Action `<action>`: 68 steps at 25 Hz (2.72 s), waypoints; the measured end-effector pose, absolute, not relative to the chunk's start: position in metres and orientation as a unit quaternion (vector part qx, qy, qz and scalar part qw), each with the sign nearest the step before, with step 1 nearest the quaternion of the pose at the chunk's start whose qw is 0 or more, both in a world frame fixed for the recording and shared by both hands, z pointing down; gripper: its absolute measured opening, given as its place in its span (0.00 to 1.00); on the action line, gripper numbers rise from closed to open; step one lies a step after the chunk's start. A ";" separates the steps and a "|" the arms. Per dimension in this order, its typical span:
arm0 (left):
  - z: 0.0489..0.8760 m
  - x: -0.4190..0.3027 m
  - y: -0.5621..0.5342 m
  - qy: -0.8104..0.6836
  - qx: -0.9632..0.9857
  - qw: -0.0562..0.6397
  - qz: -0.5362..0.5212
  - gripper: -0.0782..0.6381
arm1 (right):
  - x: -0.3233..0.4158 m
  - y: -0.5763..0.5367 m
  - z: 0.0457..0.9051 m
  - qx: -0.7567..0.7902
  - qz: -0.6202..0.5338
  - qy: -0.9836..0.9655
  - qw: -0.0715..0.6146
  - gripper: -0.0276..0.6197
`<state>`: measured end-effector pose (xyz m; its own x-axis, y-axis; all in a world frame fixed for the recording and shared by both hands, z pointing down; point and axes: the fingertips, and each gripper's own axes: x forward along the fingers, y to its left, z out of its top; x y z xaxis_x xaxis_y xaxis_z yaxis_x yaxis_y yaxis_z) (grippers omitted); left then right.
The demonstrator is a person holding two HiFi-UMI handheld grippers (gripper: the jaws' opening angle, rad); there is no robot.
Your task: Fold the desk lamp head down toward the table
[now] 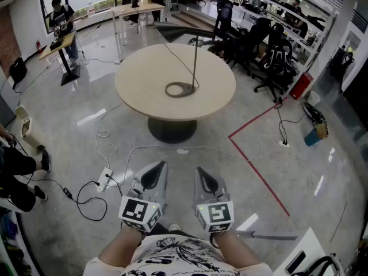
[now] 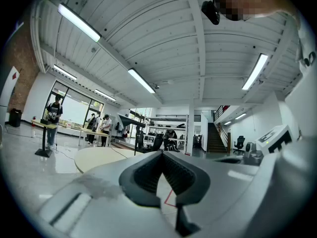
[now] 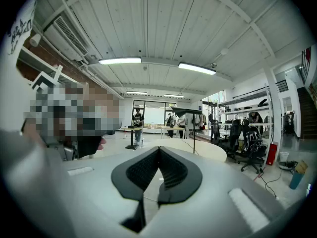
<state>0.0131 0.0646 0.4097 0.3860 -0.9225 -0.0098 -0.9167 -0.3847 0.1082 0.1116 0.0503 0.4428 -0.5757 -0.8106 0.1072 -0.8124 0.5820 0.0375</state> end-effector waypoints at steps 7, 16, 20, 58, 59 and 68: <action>0.413 0.017 0.063 -0.551 0.833 0.044 -0.029 0.10 | 0.112 0.051 0.445 0.452 0.008 -0.890 0.059 0.06; 0.421 0.017 0.064 -0.551 0.833 0.051 -0.025 0.10 | 0.115 0.048 0.451 0.461 0.024 -0.885 0.055 0.06; 0.424 0.011 0.064 -0.556 0.830 0.051 -0.022 0.10 | 0.112 0.048 0.452 0.461 0.015 -0.886 0.054 0.06; 0.421 -0.076 -0.170 -0.516 0.852 0.090 -0.010 0.10 | 0.053 -0.170 0.448 0.519 0.054 -0.849 0.083 0.06; 0.419 -0.082 -0.182 -0.512 0.854 0.089 -0.011 0.10 | 0.047 -0.182 0.445 0.521 0.053 -0.848 0.080 0.06; 0.395 -0.131 -0.263 -0.505 0.861 0.062 -0.029 0.10 | -0.004 -0.267 0.422 0.523 0.036 -0.849 0.063 0.06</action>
